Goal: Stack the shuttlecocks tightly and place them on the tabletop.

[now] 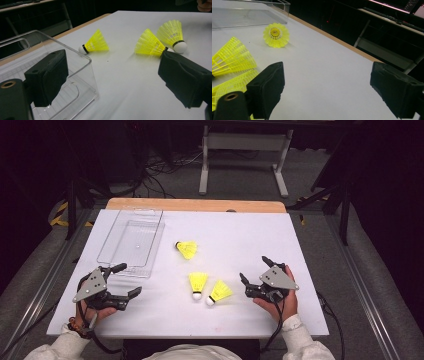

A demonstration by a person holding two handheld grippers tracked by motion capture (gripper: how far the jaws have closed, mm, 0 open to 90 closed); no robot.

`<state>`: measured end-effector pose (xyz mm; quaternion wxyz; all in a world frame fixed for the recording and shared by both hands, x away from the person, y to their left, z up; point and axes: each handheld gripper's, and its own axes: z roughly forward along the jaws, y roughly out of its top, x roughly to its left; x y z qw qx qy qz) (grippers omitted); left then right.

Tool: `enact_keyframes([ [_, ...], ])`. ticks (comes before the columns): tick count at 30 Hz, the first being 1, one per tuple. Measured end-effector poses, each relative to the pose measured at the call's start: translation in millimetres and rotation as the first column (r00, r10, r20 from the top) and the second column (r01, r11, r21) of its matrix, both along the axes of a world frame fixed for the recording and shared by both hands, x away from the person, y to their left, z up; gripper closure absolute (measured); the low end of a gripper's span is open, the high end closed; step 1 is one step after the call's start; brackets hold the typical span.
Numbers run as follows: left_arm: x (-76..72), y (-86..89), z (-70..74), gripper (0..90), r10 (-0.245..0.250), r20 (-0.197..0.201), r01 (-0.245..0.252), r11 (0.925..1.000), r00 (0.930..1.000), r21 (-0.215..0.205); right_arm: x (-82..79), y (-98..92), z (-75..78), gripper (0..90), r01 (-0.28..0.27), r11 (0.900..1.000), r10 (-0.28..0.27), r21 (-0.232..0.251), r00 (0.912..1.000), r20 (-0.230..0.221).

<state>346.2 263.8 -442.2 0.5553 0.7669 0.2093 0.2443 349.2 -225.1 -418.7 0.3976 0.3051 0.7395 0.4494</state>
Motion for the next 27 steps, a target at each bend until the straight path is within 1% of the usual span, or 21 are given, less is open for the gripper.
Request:
enact_keyframes([
  [1,-0.2,0.3,-0.2,10.2,-0.003,0.005,0.003,1.0,1.0,0.001,0.4,0.0,0.0,13.4,0.002,1.0,-0.002,0.005,1.0,-0.001],
  [3,-0.9,1.7,-0.4,10.1,-0.007,0.003,0.007,1.0,1.0,0.006,2.3,0.3,0.4,13.5,0.006,1.0,-0.006,0.007,1.0,-0.005],
  [5,-1.4,3.0,-1.2,9.7,-0.006,0.004,0.005,0.9998,1.0,0.018,4.4,0.8,0.8,13.9,0.001,1.0,-0.001,0.011,1.0,-0.006],
  [6,-1.4,3.0,-1.8,9.7,-0.004,0.005,0.003,0.9999,1.0,0.014,6.3,1.4,0.9,13.9,-0.001,1.0,0.001,0.016,1.0,-0.008],
  [7,-2.2,3.4,-2.2,9.7,-0.001,-0.007,0.001,0.9998,1.0,0.019,7.4,1.8,0.8,14.1,-0.004,1.0,0.004,0.018,0.9999,-0.011],
  [9,-2.6,3.5,-2.7,9.6,0.002,-0.005,-0.002,0.9997,1.0,0.023,10.0,2.7,0.2,14.8,-0.011,1.0,0.012,0.024,0.9997,-0.02],
  [11,-3.1,3.1,-2.4,9.5,0.004,-0.001,-0.004,0.9995,1.0,0.033,11.8,3.7,-0.6,14.9,-0.015,1.0,0.016,0.023,0.9994,-0.03],
  [15,-1.7,1.1,-2.3,9.4,-0.002,-0.002,0.002,0.9993,1.0,0.038,12.4,2.5,-0.9,16.4,-0.022,0.999,0.023,0.023,0.999,-0.039],
  [16,-1.5,0.2,-2.4,9.4,-0.005,-0.008,0.005,0.9994,1.0,0.035,12.1,1.8,-0.9,16.9,-0.021,0.999,0.022,0.028,0.9988,-0.045],
  [18,-0.5,-1.9,-2.5,9.3,-0.014,-0.004,0.014,0.9993,0.9999,0.035,11.3,0.3,-1.1,18.2,-0.019,0.999,0.021,0.026,0.9981,-0.058],
  [20,0.2,-3.7,-3.1,9.3,-0.022,-0.008,0.022,0.9987,0.9997,0.046,11.1,-0.6,-0.9,19.4,-0.014,1.0,0.015,0.017,0.9978,-0.064],
  [21,0.8,-3.8,-3.0,9.1,-0.025,-0.002,0.025,0.9982,0.9997,0.055,11.2,-1.1,-0.6,20.2,-0.014,1.0,0.016,0.018,0.9973,-0.072],
  [22,0.9,-3.8,-3.4,9.0,-0.028,-0.005,0.028,0.9982,0.9996,0.054,11.7,-1.6,-0.3,20.7,-0.014,1.0,0.016,0.02,0.997,-0.076],
  [26,0.1,-1.9,-4.0,9.0,-0.025,-0.009,0.026,0.9984,0.9996,0.051,16.0,-0.9,1.0,23.6,-0.028,0.999,0.03,0.018,0.9947,-0.098],
  [27,-0.3,-1.3,-4.0,9.0,-0.025,-0.009,0.025,0.9984,0.9996,0.051,17.2,-0.2,1.8,24.3,-0.037,0.999,0.039,0.026,0.9936,-0.106],
])
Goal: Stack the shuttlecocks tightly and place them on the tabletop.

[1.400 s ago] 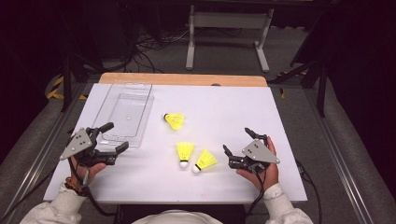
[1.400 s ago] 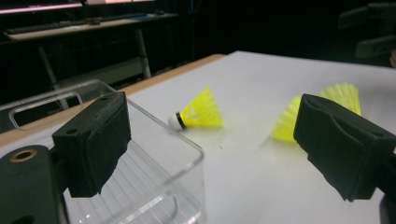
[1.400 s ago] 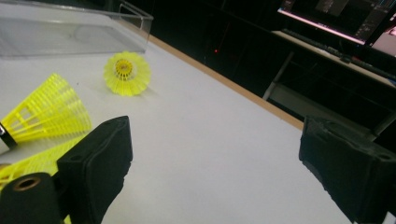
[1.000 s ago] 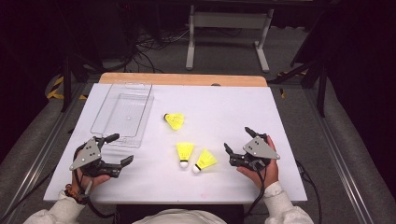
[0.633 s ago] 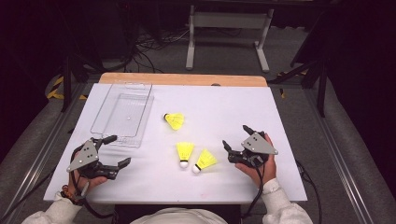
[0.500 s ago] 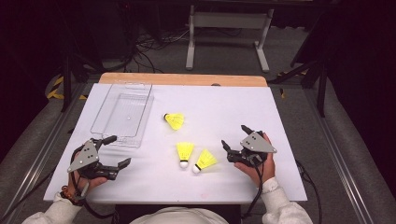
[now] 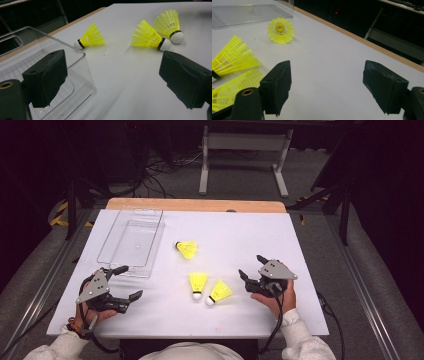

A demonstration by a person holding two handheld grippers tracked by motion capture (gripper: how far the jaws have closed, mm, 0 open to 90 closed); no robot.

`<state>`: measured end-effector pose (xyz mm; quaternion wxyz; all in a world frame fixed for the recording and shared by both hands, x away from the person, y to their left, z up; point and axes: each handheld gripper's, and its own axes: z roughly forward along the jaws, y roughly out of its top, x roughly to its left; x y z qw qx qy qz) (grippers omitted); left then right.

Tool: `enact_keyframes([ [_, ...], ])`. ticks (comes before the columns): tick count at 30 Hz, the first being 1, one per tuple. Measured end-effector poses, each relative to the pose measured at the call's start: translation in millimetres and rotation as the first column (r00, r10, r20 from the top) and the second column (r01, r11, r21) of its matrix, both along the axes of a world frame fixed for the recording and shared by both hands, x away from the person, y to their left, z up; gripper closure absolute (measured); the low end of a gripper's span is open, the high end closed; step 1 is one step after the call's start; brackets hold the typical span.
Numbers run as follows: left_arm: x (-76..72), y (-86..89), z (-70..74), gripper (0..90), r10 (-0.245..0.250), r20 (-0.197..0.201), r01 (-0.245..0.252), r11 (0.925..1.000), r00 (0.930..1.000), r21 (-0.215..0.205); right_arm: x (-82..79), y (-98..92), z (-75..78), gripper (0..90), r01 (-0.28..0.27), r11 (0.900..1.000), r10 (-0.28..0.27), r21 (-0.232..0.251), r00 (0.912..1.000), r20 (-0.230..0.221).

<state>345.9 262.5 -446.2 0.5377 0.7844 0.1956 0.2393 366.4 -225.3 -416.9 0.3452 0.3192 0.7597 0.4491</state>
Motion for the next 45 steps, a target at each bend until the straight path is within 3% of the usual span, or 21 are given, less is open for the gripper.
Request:
enact_keyframes([
  [5,-3.3,1.7,0.7,8.9,0.007,0.005,-0.007,1.0,1.0,-0.001,5.4,7.5,4.6,28.4,-0.025,1.0,0.025,-0.01,0.9994,-0.022],
  [9,-5.0,2.9,0.4,8.9,0.012,0.003,-0.012,0.9999,0.9999,0.002,13.5,20.0,9.4,33.4,-0.077,0.997,0.075,-0.031,0.9954,-0.06],
  [13,-4.3,0.9,0.2,8.9,0.01,0.001,-0.01,0.9999,0.9999,0.003,28.6,43.4,20.3,37.9,-0.154,0.987,0.147,-0.042,0.9803,-0.132],
  [14,-4.3,0.9,0.2,8.9,0.01,0.001,-0.01,0.9999,0.9999,0.003,28.6,43.4,20.3,37.9,-0.154,0.987,0.147,-0.042,0.9803,-0.132],
  [15,-3.5,0.0,0.2,8.9,0.006,0.003,-0.006,0.9999,1.0,0.01,37.3,59.1,25.1,38.8,-0.2,0.978,0.187,-0.063,0.9688,-0.162],
  [17,-1.1,-2.0,-0.8,8.9,0.001,-0.001,-0.001,0.9999,1.0,0.015,46.8,71.4,27.3,39.8,-0.238,0.968,0.217,-0.073,0.9508,-0.221],
  [18,-1.1,-2.0,-0.8,8.9,0.001,-0.001,-0.001,0.9999,1.0,0.015,46.8,71.4,27.3,39.8,-0.238,0.968,0.217,-0.073,0.9508,-0.221],
  [19,-0.1,-2.7,-1.0,8.9,-0.002,-0.001,0.002,0.9999,1.0,0.017,52.5,78.3,28.5,39.8,-0.256,0.962,0.228,-0.09,0.9428,-0.243],
  [20,0.4,-3.3,-0.8,8.8,-0.003,-0.001,0.003,0.9998,1.0,0.018,61.7,88.1,30.0,41.4,-0.282,0.954,0.243,-0.102,0.9257,-0.29],
  [23,2.2,-5.4,0.0,8.8,-0.009,0.002,0.008,0.9997,1.0,0.021,80.0,106.5,31.5,43.2,-0.326,0.938,0.267,-0.114,0.8931,-0.362],
  [26,3.2,-7.7,-0.6,8.8,-0.014,0.002,0.013,0.9995,0.9999,0.03,94.0,124.5,30.1,46.9,-0.357,0.925,0.274,-0.133,0.8657,-0.419],
  [28,2.9,-8.0,-0.7,8.8,-0.016,0.002,0.016,0.9994,0.9999,0.03,100.3,136.5,27.4,47.2,-0.374,0.914,0.273,-0.157,0.8534,-0.444],
  [30,2.5,-7.4,-0.7,8.7,-0.016,0.004,0.016,0.9996,0.9999,0.025,104.6,145.1,25.1,47.7,-0.388,0.906,0.276,-0.168,0.8437,-0.46],
  [32,2.4,-6.4,-0.7,8.7,-0.015,0.0,0.015,0.9996,0.9999,0.025,108.4,152.6,22.9,48.6,-0.393,0.903,0.274,-0.176,0.8399,-0.468],
  [36,1.4,-5.3,-0.4,8.6,-0.015,0.001,0.014,0.9996,0.9999,0.022,115.0,168.5,17.7,51.6,-0.422,0.884,0.282,-0.202,0.825,-0.49],
  [38,0.7,-4.3,-0.4,8.5,-0.013,0.001,0.013,0.9994,0.9999,0.033,118.2,173.6,15.2,53.7,-0.428,0.881,0.281,-0.203,0.8172,-0.503],
  [42,-1.3,-3.3,-1.1,8.5,-0.006,-0.001,0.006,0.9996,1.0,0.028,126.1,180.9,12.0,56.3,-0.42,0.88,0.257,-0.222,0.8141,-0.521],
  [45,-3.2,-1.3,-0.7,8.6,0.001,0.001,-0.001,0.9996,1.0,0.029,136.6,187.4,9.7,57.1,-0.405,0.89,0.234,-0.212,0.802,-0.55],
])
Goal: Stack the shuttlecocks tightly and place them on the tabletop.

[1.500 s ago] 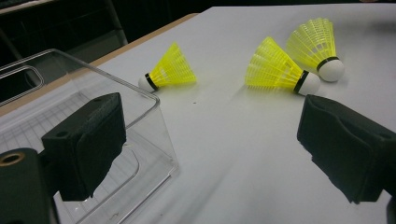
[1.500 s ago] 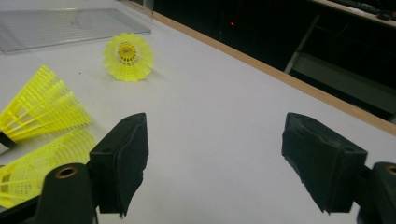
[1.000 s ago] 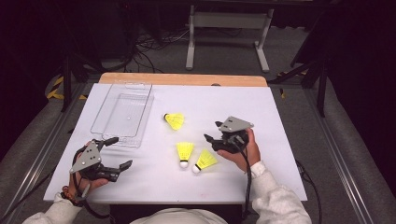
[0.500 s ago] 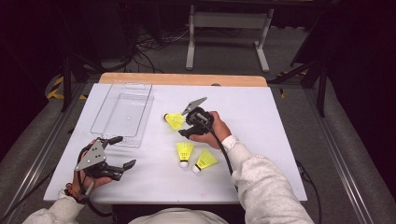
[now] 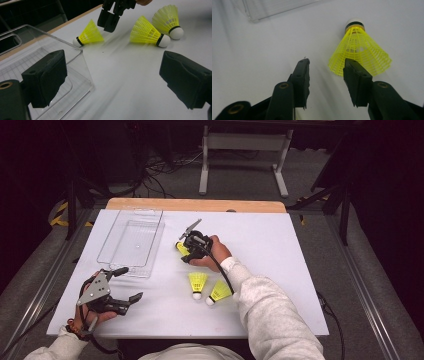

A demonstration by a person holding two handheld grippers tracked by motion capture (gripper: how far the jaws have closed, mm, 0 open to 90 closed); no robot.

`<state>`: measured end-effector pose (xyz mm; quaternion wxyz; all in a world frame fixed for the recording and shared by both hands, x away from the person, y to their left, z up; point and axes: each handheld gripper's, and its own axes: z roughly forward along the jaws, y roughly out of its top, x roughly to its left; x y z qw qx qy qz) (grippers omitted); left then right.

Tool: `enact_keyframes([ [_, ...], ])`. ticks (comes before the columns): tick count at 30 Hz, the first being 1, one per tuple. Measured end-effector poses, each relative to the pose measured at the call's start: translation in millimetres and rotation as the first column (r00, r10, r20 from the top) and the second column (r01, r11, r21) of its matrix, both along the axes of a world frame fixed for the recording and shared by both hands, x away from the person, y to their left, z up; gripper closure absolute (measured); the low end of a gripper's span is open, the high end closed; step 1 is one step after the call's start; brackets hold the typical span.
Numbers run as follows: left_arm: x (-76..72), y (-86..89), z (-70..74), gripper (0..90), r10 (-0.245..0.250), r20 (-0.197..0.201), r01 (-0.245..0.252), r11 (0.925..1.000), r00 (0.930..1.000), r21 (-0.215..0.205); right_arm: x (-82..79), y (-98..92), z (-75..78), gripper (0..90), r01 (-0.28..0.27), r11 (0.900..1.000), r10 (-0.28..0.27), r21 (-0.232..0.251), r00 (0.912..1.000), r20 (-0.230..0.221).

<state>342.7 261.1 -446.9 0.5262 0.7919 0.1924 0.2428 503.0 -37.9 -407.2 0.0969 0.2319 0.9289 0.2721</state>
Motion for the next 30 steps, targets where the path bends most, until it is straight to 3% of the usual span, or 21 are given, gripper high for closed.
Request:
enact_keyframes([
  [2,-0.9,2.2,0.4,8.6,0.011,-0.001,-0.011,0.9999,0.9999,-0.01,5.6,2.8,-2.1,58.3,0.023,1.0,-0.023,0.008,0.9989,-0.04],
  [6,-2.4,2.8,0.1,8.6,0.015,0.001,-0.015,0.9999,0.9999,-0.006,11.1,7.9,-6.0,60.5,0.046,0.999,-0.046,-0.006,0.9972,-0.058],
  [11,-4.5,5.2,0.2,9.0,0.025,0.005,-0.025,0.9996,0.9997,-0.011,17.6,11.8,-11.0,69.0,0.081,0.996,-0.083,-0.034,0.9947,-0.061],
  [13,-5.0,6.1,0.0,9.0,0.026,0.0,-0.026,0.9996,0.9997,-0.013,20.6,14.5,-11.0,77.3,0.096,0.994,-0.098,-0.043,0.9936,-0.056],
  [19,-5.4,6.4,-0.5,9.1,0.027,-0.001,-0.027,0.9996,0.9996,-0.006,20.5,17.8,-10.8,88.9,0.095,0.993,-0.097,-0.074,0.9948,-0.031],
  [30,-4.5,6.1,-0.7,9.1,0.03,-0.004,-0.03,0.9995,0.9995,-0.002,9.7,15.1,-2.3,90.0,0.042,0.997,-0.044,-0.059,0.9984,-0.035],
])
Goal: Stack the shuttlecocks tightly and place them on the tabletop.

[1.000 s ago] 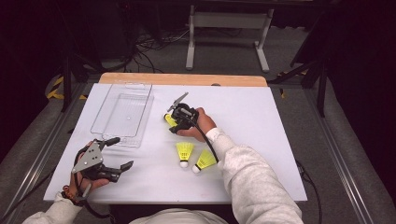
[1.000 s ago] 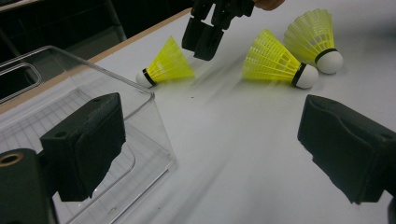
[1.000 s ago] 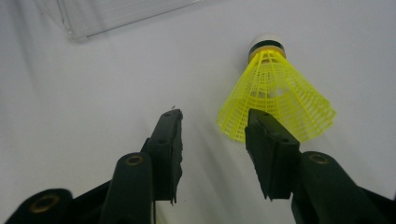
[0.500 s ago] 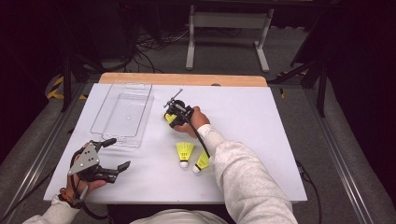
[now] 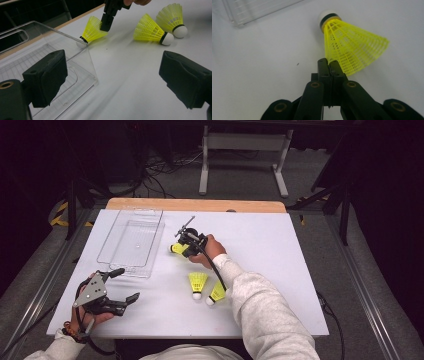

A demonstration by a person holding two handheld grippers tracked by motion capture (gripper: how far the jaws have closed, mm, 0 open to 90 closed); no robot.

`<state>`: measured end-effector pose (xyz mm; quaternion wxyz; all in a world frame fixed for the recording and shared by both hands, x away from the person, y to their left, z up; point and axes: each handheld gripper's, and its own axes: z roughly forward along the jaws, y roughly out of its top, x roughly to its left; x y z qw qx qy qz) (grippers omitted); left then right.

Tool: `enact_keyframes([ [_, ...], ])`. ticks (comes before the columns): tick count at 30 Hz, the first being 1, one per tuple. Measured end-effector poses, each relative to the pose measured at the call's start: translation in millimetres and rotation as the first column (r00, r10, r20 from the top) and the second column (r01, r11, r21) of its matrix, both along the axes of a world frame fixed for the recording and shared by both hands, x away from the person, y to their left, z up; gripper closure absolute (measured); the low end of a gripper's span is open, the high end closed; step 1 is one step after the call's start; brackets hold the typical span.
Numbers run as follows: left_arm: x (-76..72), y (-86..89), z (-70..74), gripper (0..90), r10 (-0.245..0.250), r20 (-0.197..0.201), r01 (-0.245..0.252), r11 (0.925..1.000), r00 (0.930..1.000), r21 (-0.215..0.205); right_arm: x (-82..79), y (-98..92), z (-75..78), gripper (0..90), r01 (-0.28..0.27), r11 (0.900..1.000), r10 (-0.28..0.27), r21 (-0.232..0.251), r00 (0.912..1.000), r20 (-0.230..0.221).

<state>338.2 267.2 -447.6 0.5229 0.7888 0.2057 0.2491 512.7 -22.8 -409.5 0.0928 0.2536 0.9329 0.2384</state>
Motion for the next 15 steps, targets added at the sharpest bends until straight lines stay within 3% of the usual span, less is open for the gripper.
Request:
enact_keyframes([
  [15,-0.5,-1.3,0.7,9.1,0.0,0.002,0.0,1.0,1.0,0.002,-25.6,-1.1,5.4,89.5,-0.038,0.999,0.038,-0.011,0.9992,-0.008],
])
